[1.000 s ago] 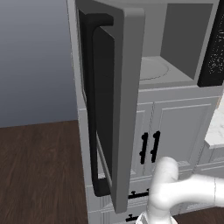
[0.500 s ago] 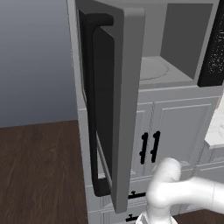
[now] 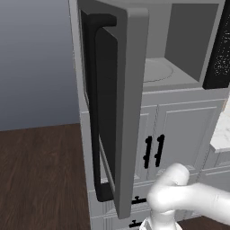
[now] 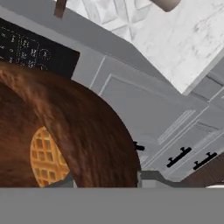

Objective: Open the microwave, place the bowl with waffle inside the microwave, then close the microwave door and turn it on.

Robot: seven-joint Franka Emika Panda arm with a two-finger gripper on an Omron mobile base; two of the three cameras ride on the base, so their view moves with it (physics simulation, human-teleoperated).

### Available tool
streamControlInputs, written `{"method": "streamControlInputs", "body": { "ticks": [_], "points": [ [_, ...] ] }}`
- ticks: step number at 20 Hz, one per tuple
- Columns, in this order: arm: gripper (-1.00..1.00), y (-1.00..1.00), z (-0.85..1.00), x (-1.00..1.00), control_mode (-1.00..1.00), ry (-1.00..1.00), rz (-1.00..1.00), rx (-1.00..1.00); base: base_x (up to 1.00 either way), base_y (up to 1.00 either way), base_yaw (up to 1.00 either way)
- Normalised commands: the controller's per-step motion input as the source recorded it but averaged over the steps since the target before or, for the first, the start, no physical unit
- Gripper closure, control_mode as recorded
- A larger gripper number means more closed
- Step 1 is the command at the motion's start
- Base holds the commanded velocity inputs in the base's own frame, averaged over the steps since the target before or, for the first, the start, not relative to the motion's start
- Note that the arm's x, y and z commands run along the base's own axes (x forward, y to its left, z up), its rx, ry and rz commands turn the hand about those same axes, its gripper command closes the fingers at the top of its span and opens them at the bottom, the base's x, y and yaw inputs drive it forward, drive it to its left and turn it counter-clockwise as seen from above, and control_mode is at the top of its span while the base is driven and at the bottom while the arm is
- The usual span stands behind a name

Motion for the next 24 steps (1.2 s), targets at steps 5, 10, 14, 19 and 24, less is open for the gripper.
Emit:
{"method": "streamControlInputs", "body": {
  "ticks": [5, 10, 14, 19, 24],
  "points": [
    [1.00, 1.00, 0.02, 0.03, -1.00, 0.12, -0.10, -0.21, 0.00, 0.00, 0.00],
    [1.00, 1.00, 0.03, 0.01, -1.00, 0.01, -0.11, -0.15, 0.00, 0.00, 0.00],
    [1.00, 1.00, 0.14, 0.20, -1.00, 0.00, -0.20, 0.00, 0.00, 0.00, 0.00],
    [1.00, 1.00, 0.29, 0.26, -1.00, 0.00, -0.18, 0.00, 0.00, 0.00, 0.00],
    [1.00, 0.94, 0.60, 0.30, -1.00, 0.00, -0.13, 0.09, 0.00, 0.00, 0.00]
  ]
}}
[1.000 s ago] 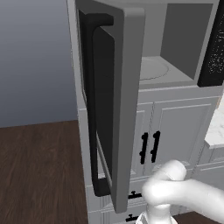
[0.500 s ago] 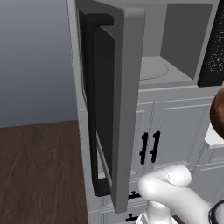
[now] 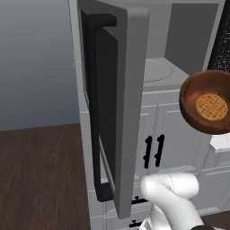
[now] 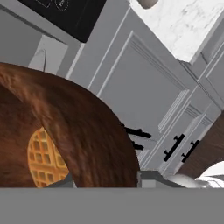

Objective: Open the microwave, place the bowl with waffle inside the microwave, then close the microwave door and turn it on.

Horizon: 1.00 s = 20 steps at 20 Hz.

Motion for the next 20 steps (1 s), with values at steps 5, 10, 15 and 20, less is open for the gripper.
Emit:
{"method": "streamControlInputs", "body": {
  "ticks": [5, 10, 15, 20],
  "points": [
    [1.00, 0.85, 0.69, 0.44, -1.00, 0.00, -0.08, 0.15, 0.00, 0.00, 0.00],
    [1.00, 0.71, 0.65, 0.69, -1.00, 0.01, -0.05, 0.19, 0.00, 0.00, 0.00],
    [1.00, 0.49, 0.22, 0.98, -1.00, 0.19, -0.14, 0.16, 0.00, 0.00, 0.00],
    [1.00, 0.10, -0.06, 1.00, -1.00, 0.06, -0.19, 0.18, 0.00, 0.00, 0.00]
  ]
}}
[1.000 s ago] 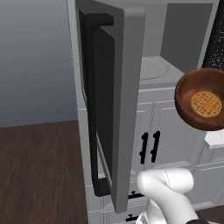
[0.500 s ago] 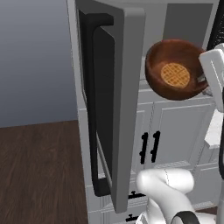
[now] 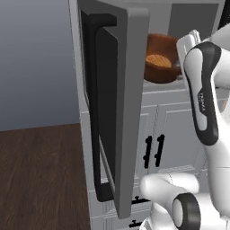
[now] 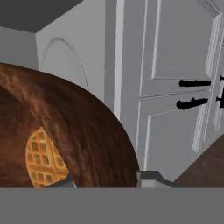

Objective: Open the microwave, place the bowl with waffle inside the microwave, then close the microwave door and turn it on.

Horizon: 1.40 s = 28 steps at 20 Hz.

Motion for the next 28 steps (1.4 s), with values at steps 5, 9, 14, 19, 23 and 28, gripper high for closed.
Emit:
{"method": "streamControlInputs", "body": {
  "ticks": [5, 9, 14, 19, 23, 28],
  "points": [
    [1.00, 0.00, -0.19, 0.99, -1.00, 0.00, -0.13, 0.22, 0.00, 0.00, 0.00],
    [1.00, 0.02, -0.49, 0.75, -1.00, 0.00, -0.01, 0.21, 0.00, 0.00, 0.00],
    [1.00, 0.21, -0.21, 0.72, -1.00, 0.02, 0.00, 0.09, 0.00, 0.00, 0.00],
    [1.00, 0.41, -0.13, 0.89, -1.00, 0.19, -0.01, 0.00, 0.00, 0.00, 0.00],
    [1.00, 0.31, -0.15, 0.68, -1.00, 0.12, -0.06, 0.00, 0.00, 0.00, 0.00],
    [-1.00, 0.13, -0.28, 0.34, -1.00, 0.05, -0.07, 0.00, 0.00, 0.00, 0.00]
  ]
}}
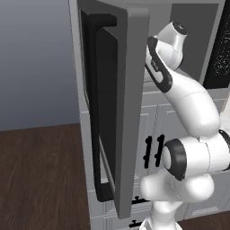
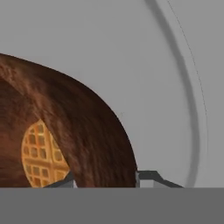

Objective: Open the microwave, place the bowl with waffle inside the microwave, then close the microwave door and turn it on.

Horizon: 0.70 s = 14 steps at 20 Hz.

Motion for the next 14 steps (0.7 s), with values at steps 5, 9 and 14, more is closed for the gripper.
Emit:
{"method": "streamControlInputs", "body": {
  "ticks": [5, 9, 14],
  "points": [
    [-1.00, 0.00, -0.28, -0.02, -1.00, -0.06, -0.04, 0.01, 0.00, 0.00, 0.00],
    [-1.00, 0.00, 0.00, -0.33, -1.00, -0.31, 0.00, 0.00, 0.00, 0.00, 0.00],
    [-1.00, -0.12, 0.09, -0.68, -1.00, -0.29, 0.00, 0.00, 0.00, 0.00, 0.00]
  ]
}}
